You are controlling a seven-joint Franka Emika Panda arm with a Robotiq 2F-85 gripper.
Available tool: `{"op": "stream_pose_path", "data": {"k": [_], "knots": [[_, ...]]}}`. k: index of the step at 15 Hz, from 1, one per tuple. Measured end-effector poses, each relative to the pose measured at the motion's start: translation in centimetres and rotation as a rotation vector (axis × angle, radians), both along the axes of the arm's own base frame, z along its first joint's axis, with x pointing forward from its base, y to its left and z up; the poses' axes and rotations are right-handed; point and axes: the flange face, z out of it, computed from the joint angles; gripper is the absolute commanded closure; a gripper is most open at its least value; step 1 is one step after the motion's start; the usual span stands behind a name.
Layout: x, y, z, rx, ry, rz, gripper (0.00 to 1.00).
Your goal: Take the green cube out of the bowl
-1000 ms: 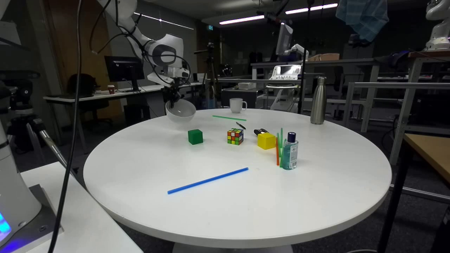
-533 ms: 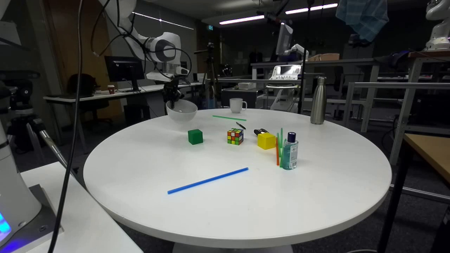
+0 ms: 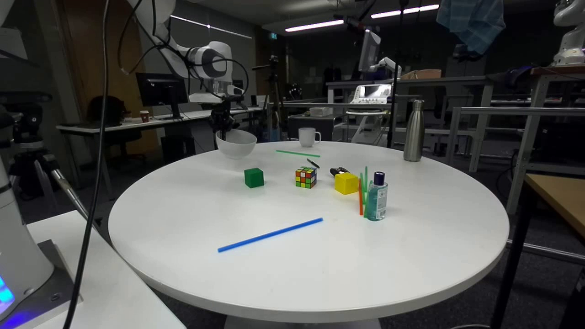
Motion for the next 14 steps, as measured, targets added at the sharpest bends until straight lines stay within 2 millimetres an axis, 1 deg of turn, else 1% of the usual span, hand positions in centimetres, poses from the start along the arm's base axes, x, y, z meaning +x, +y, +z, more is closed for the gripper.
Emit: {"op": "stream_pose_path", "data": {"k": [7, 14], "knots": [[0.0, -0.2, -2.2, -0.098, 0.000, 0.054, 0.98], [-0.1, 0.2, -4.2, -0.193, -0.010, 0.109, 0.98]]}}
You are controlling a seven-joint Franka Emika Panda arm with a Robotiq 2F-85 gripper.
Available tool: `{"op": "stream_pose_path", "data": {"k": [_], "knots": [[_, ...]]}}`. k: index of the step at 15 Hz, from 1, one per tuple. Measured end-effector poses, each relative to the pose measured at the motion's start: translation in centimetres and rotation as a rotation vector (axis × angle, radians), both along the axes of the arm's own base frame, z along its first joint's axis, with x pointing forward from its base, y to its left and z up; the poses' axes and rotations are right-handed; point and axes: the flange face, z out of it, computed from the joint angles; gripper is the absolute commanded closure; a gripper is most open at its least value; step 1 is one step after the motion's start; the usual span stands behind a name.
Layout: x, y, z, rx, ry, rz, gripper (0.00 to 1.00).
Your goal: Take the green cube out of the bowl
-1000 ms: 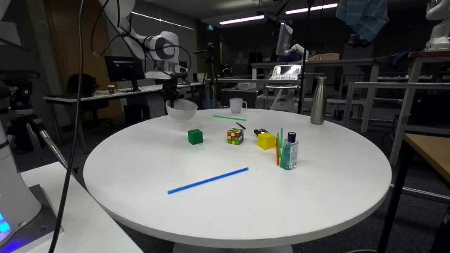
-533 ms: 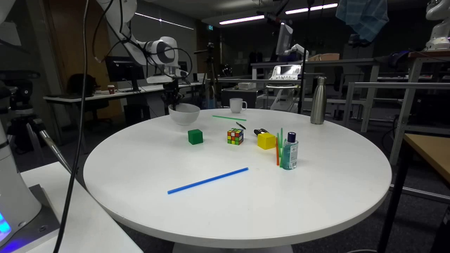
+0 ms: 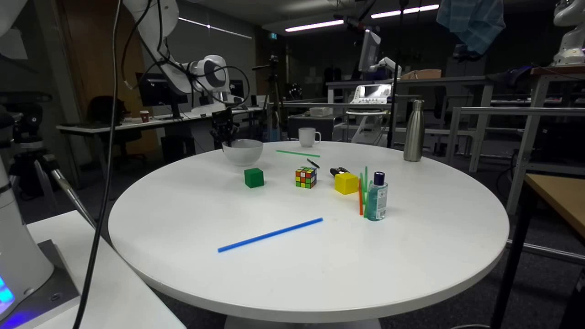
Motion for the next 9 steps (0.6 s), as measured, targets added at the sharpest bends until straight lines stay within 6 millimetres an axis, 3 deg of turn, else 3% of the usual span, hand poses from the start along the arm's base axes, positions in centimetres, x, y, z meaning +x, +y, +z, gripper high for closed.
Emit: {"op": "stream_pose_path", "data": {"k": [9], "knots": [[-0.5, 0.7, -2.1, -0.043, 0.015, 0.033, 0.98]]}}
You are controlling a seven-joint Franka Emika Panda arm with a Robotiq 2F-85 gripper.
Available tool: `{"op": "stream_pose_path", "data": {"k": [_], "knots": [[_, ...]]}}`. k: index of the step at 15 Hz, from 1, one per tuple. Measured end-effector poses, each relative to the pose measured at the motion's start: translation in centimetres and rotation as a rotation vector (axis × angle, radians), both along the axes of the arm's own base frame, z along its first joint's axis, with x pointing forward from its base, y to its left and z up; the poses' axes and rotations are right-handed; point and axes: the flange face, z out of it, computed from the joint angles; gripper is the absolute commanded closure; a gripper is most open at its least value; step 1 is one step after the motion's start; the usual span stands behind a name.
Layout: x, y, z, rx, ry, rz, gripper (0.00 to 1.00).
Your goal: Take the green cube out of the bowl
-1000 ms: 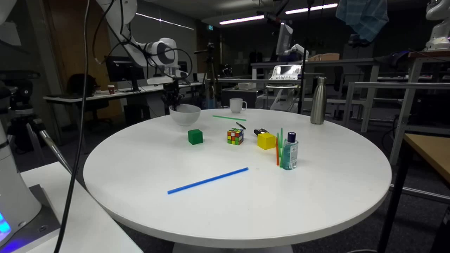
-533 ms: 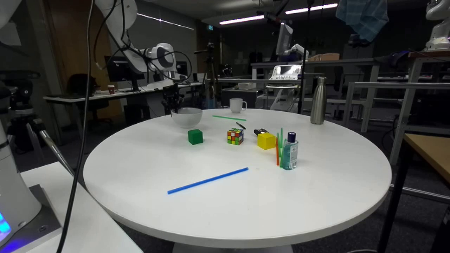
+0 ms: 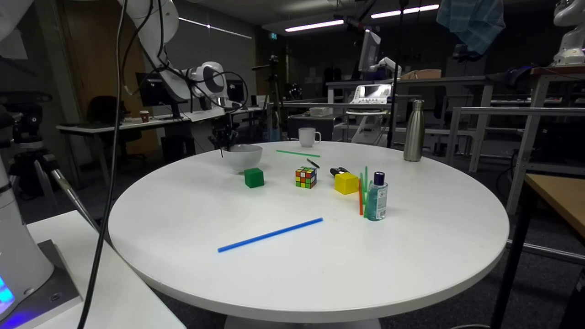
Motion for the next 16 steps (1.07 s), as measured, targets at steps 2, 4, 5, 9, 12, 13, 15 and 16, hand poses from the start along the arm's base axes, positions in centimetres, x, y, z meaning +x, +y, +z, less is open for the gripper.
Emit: {"op": "stream_pose_path", "data": {"k": [2, 4, 5, 9, 12, 13, 15, 16], "knots": [[0.01, -0.05, -0.04, -0.002, 0.000, 0.001, 0.98], [0.04, -0.13, -0.04, -0.003, -0.001, 0.000, 0.98], [0.05, -0.17, -0.04, -0.004, -0.001, -0.001, 0.98], [0.07, -0.27, -0.14, -0.005, 0.000, -0.002, 0.98], [0.03, -0.24, -0.35, -0.006, 0.003, -0.003, 0.98], [0.01, -0.21, -0.45, -0.006, 0.004, -0.002, 0.98], [-0.05, -0.15, -0.69, -0.007, 0.007, -0.002, 0.98], [-0.07, -0.10, -0.83, -0.007, 0.008, -0.001, 0.98]]}}
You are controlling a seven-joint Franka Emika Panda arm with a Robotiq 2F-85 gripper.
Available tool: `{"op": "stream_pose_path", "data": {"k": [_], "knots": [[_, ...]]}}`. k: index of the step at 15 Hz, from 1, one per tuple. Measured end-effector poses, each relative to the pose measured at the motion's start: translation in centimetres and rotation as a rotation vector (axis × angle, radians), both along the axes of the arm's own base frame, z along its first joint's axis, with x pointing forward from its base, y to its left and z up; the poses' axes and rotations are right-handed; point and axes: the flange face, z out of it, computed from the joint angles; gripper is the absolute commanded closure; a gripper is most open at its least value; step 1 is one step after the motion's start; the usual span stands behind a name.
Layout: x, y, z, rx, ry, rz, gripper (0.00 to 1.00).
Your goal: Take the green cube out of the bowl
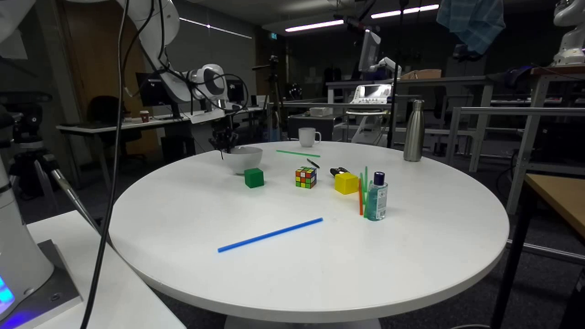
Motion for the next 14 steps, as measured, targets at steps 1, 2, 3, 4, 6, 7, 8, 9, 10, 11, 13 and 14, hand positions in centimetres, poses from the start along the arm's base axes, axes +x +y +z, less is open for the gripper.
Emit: {"op": "stream_pose_path", "data": {"k": [1, 2, 3, 4, 6, 7, 8, 9, 10, 11, 13, 14], "knots": [[0.0, 0.0, -0.1, -0.001, 0.002, 0.000, 0.98], [-0.1, 0.1, -0.3, -0.001, 0.003, 0.000, 0.98], [-0.1, 0.1, -0.4, -0.001, 0.004, 0.000, 0.98], [-0.1, 0.1, -0.4, -0.002, 0.005, 0.000, 0.65], [-0.1, 0.1, -0.4, -0.002, 0.005, -0.002, 0.56], [-0.1, 0.1, -0.4, -0.002, 0.003, -0.002, 0.49], [0.0, 0.2, -0.2, -0.001, 0.000, -0.003, 0.41], [0.2, 0.2, -0.1, 0.000, -0.004, -0.003, 0.34], [0.3, 0.3, 0.1, 0.001, -0.008, -0.003, 0.27], [0.4, 0.3, 0.2, 0.002, -0.011, -0.003, 0.19], [0.6, 0.4, 0.5, 0.004, -0.018, -0.004, 0.05], [0.7, 0.4, 0.7, 0.005, -0.021, -0.005, 0.01]]}}
